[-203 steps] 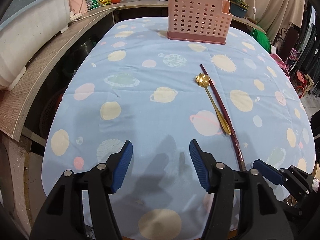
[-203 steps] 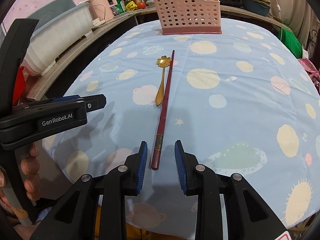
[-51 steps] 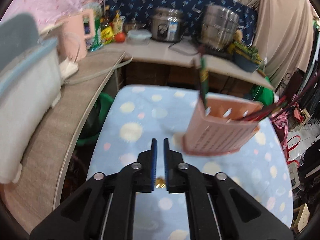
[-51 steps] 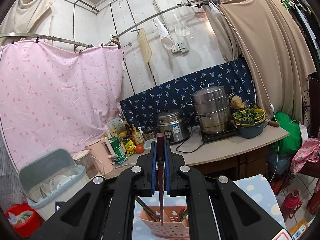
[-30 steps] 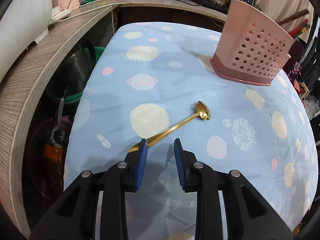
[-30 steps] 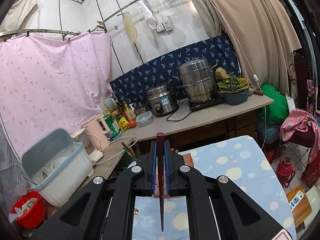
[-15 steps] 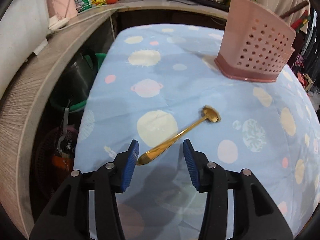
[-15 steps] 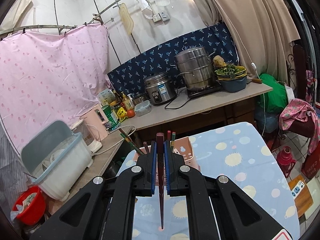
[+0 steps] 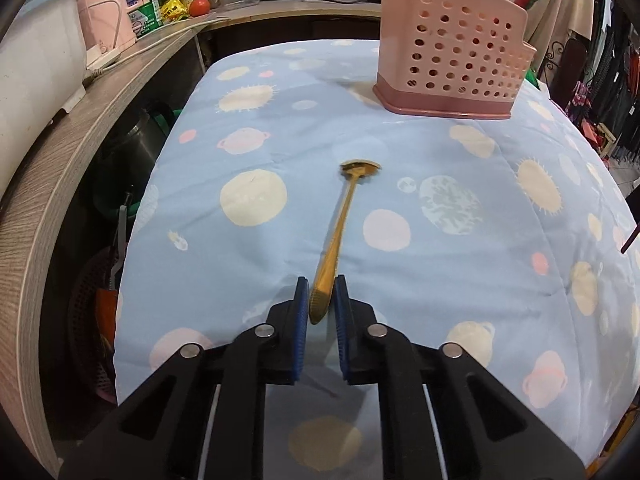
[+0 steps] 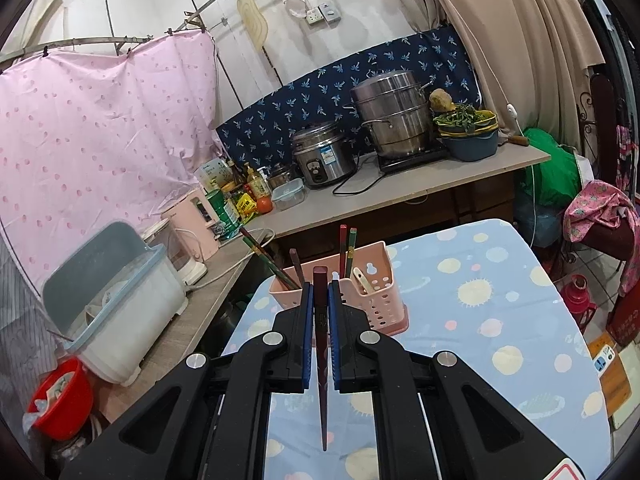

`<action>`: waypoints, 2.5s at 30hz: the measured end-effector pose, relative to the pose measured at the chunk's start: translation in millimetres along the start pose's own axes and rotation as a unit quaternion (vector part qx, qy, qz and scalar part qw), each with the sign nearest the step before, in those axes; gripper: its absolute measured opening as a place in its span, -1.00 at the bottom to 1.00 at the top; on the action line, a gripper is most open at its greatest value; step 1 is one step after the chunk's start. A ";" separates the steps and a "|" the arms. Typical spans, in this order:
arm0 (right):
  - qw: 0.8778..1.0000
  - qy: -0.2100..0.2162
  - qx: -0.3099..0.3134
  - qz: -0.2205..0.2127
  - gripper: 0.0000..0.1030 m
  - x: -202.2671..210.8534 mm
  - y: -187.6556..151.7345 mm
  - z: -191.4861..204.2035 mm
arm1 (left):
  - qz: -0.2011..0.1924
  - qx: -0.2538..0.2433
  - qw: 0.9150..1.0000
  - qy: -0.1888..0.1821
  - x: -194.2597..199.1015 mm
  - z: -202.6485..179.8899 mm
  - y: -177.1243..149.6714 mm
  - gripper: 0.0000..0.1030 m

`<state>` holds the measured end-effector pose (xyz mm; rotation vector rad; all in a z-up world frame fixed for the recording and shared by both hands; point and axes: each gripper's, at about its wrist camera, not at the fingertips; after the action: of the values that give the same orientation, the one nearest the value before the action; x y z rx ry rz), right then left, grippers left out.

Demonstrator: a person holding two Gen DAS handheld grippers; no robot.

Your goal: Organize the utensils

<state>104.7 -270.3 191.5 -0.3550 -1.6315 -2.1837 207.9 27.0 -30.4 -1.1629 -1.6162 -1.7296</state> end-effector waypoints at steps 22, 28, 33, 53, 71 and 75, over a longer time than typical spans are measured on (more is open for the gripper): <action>0.998 -0.002 0.047 -0.051 -0.87 -28.0 52.8 10.1 | -0.099 0.033 0.993 -0.051 122.7 -40.5 112.1 -0.99; 0.992 -0.014 0.055 -0.111 -0.87 -40.0 104.2 10.5 | -0.150 0.016 0.987 -0.061 157.8 -64.7 169.4 -0.99; 0.988 -0.025 0.066 -0.137 -0.87 -60.2 138.1 13.3 | -0.182 -0.001 0.982 -0.054 167.3 -84.5 210.2 -0.99; 0.997 -0.022 0.074 -0.032 -0.52 -159.7 89.8 7.6 | -0.107 0.018 0.994 -0.034 63.6 -100.7 225.2 -0.77; 0.997 -0.030 0.065 0.028 -0.09 -84.0 35.5 5.7 | -0.166 0.047 0.985 0.015 130.3 -96.0 179.9 0.12; 0.997 -0.031 0.057 0.052 -0.09 -73.4 15.6 7.0 | -0.164 0.043 0.985 0.030 138.1 -99.5 158.4 0.12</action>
<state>177.0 -256.0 175.7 -0.4673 -1.7233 -2.0123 243.3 -70.2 177.9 -0.8298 -1.9071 -1.8491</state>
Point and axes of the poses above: each gripper's, at about its wrist camera, not at the fingertips, and x roughly against the way its jaws point, z to its left, y to its top, and after that the axes turned 7 degrees about x, right-handed
